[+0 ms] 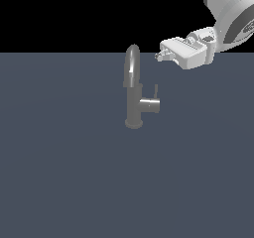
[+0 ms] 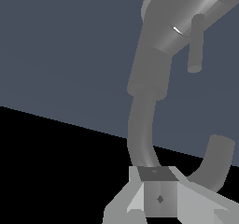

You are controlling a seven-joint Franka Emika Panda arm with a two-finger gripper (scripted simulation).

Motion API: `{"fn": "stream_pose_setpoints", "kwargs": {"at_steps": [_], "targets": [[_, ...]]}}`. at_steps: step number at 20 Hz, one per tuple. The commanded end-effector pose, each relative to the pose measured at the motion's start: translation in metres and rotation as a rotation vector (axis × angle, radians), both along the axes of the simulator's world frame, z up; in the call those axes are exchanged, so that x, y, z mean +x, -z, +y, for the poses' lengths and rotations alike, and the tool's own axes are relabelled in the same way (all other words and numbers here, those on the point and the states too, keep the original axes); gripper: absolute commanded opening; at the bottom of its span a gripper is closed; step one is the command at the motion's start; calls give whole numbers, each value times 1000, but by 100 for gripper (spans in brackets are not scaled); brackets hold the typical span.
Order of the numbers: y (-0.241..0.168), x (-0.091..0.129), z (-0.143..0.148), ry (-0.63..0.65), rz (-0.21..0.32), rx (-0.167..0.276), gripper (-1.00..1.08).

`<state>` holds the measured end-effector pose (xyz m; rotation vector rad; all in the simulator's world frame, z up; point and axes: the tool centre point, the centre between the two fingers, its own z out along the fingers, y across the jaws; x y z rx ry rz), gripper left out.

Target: Turn on the faucet by rotating a designated handle.

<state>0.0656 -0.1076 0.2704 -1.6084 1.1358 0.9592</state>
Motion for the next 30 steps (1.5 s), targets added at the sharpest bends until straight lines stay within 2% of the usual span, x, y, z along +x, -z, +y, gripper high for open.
{"fn": "stream_pose_setpoints", "kwargs": {"at_steps": [1,8,14,19,30], "targets": [[22,7,-4,57,50,61,-100],[75,17,-7,189,166,198,-100],[103,20,-5,258,226,270,-100],[112,20,-4,280,245,293,-100],[109,15,-3,275,240,288,-100]]}}
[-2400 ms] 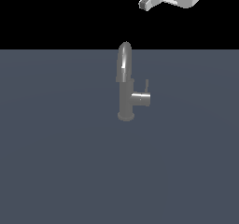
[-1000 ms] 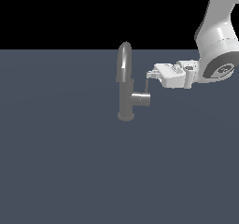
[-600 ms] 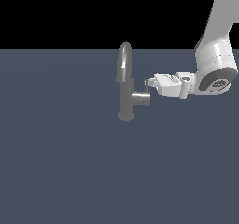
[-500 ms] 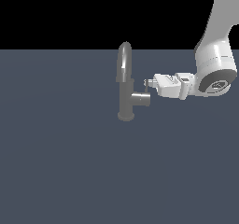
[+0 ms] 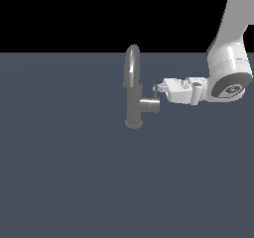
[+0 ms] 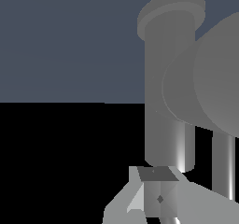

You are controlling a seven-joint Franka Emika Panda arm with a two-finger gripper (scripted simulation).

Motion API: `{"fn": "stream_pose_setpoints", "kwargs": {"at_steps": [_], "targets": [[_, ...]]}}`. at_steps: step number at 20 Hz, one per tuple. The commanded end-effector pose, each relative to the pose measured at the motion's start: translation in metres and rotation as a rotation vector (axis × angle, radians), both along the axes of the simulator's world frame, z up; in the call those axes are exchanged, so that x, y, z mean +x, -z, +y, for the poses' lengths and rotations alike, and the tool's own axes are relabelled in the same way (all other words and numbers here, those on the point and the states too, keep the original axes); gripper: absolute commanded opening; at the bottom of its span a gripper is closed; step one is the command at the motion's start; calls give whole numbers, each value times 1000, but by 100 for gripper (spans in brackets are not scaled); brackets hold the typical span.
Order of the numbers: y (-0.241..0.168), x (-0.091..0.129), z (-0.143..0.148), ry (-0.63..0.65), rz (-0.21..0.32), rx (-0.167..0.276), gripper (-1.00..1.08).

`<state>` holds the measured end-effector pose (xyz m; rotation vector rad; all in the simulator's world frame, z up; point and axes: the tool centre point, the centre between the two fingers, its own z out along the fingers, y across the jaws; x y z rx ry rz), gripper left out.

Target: Turn on the faucet by rotating a designated handle.

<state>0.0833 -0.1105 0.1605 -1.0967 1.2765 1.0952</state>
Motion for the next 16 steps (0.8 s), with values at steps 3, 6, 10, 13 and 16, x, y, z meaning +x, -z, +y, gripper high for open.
{"fn": "stream_pose_setpoints", "kwargs": {"at_steps": [3,6,10,13,16], "targets": [[-2,-9,1,0,0,0,-100],[-4,-16,2,0,0,0,-100],[-6,-26,4,0,0,0,-100],[-7,-34,5,0,0,0,-100],[-9,-41,6,0,0,0,-100]]}}
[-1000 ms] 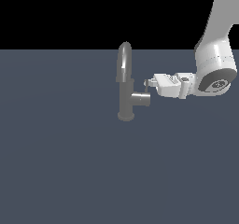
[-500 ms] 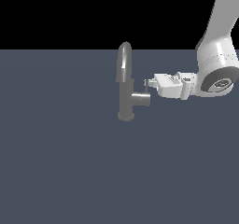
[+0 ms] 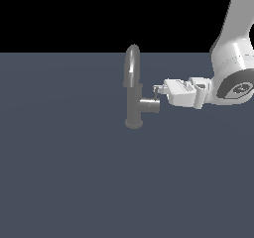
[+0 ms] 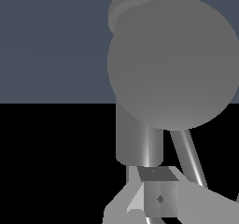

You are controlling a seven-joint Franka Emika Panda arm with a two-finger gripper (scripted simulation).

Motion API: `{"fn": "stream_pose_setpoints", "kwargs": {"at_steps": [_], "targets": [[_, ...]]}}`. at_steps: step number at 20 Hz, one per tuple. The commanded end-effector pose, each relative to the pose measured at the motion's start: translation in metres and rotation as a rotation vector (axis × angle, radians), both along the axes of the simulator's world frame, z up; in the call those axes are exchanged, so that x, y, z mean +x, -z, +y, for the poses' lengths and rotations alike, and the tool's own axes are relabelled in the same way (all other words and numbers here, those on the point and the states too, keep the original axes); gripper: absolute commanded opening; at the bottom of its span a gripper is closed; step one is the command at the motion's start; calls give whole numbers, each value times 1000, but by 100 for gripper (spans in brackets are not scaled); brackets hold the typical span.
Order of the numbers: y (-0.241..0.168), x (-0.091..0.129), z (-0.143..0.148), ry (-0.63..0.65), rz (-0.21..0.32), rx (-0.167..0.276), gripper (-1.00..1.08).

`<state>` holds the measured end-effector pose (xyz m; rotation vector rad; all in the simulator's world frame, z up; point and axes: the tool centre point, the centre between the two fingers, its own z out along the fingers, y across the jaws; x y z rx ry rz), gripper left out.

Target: Turn on the faucet by rotating a designated handle.

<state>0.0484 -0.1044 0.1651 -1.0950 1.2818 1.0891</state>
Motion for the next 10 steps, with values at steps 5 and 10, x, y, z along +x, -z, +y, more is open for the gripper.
{"fn": "stream_pose_setpoints", "kwargs": {"at_steps": [5,10], "targets": [[-2,-10,2,-3,-3,1,-100],[7,-27,4,-4,-2,2,-100]]}}
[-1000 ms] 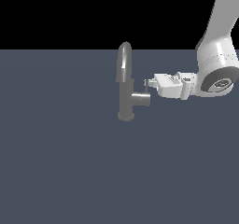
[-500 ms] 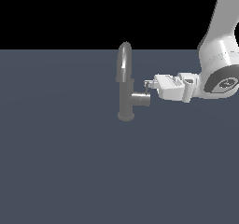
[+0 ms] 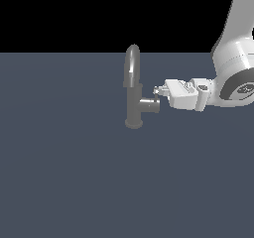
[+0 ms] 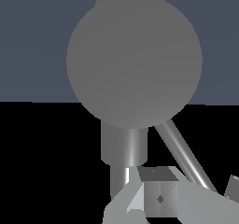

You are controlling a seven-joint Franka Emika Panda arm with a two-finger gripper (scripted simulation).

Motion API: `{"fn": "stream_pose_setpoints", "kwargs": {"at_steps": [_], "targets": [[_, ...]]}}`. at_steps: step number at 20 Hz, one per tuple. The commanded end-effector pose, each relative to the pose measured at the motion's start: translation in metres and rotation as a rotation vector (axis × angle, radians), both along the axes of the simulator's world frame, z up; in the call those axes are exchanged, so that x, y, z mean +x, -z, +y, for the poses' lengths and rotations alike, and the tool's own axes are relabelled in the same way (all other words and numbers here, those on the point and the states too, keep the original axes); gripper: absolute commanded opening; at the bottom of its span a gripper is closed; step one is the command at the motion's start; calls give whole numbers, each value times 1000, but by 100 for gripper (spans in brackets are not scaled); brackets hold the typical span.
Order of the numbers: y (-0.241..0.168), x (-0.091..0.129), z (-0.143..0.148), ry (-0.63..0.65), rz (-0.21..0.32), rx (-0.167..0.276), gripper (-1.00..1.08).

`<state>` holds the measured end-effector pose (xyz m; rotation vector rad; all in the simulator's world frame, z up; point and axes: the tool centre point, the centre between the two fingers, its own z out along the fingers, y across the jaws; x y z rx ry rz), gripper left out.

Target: Turn on the faucet by rotating a designated handle.

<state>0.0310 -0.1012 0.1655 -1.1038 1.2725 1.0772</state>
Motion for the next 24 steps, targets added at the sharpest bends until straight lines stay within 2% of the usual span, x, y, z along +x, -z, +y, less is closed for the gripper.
{"fn": "stream_pose_setpoints", "kwargs": {"at_steps": [1,9,10,11,21,22,23,24], "targets": [[9,-13,1,-4,13,5,-100],[24,-42,5,-6,14,7,-100],[24,-42,5,-6,14,7,-100],[13,-31,5,-5,-9,1,-100],[80,-54,7,-6,14,7,-100],[80,-54,7,-6,14,7,-100],[55,-42,8,-13,-25,6,-100],[58,-41,7,-12,-23,6,-100]]}}
